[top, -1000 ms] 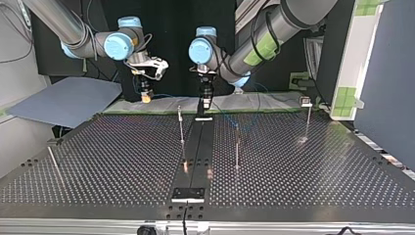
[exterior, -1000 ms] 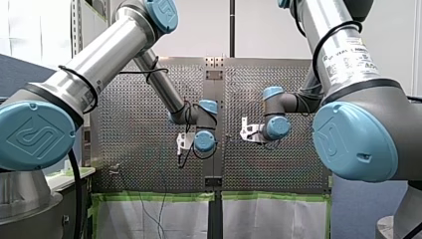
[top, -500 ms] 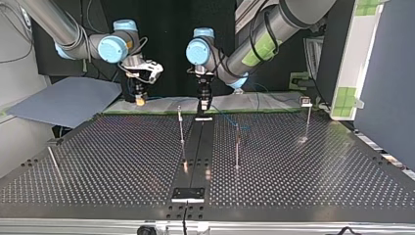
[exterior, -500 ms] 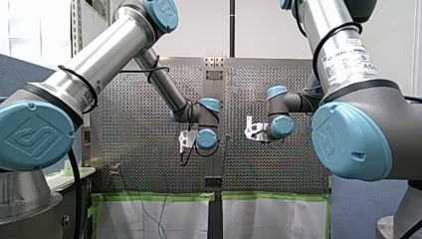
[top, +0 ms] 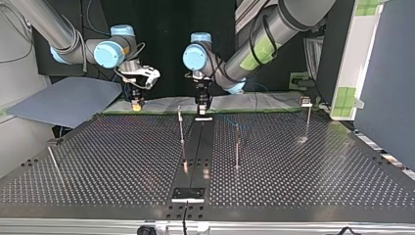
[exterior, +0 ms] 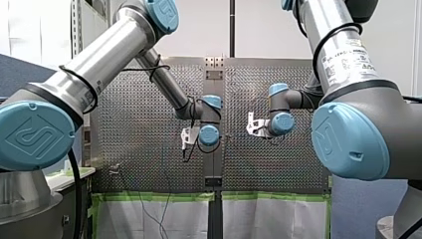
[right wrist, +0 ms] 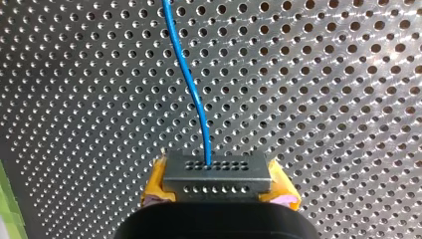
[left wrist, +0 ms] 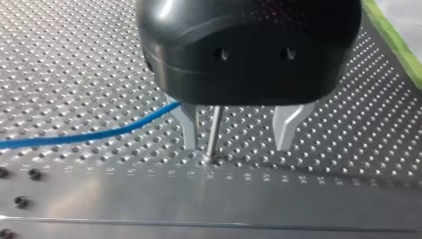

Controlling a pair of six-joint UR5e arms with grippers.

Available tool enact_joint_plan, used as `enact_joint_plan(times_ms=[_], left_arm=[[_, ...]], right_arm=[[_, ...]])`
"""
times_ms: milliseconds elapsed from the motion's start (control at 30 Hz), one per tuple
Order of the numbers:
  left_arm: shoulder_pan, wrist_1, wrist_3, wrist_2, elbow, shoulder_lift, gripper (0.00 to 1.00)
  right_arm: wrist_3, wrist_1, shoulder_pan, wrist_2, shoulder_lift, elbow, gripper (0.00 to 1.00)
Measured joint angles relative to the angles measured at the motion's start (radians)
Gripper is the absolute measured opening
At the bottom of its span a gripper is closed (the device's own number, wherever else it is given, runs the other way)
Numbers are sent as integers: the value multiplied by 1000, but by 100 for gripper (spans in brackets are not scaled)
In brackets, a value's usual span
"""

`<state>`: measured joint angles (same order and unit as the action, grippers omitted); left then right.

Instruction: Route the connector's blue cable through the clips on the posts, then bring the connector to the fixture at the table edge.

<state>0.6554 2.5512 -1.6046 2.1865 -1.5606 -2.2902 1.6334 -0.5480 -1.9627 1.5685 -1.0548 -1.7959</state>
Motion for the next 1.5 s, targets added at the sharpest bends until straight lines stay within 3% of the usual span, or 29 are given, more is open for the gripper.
enact_joint_plan(times_ms=[333,933,1267,1500], left_arm=[[-7,43,-13,2,75,-55,16],[0,57,-10,28,72,-59,16],[-20,48,-2,3,76,-63,16],[-27,70,5,2,115,-105,16]], right_arm=[[-3,-3,15,-3,3,2,0],[-11,6,11,0,11,0,0],[-6,-16,17,-2,18,0,0],[-4,-28,18,-3,49,11,0]])
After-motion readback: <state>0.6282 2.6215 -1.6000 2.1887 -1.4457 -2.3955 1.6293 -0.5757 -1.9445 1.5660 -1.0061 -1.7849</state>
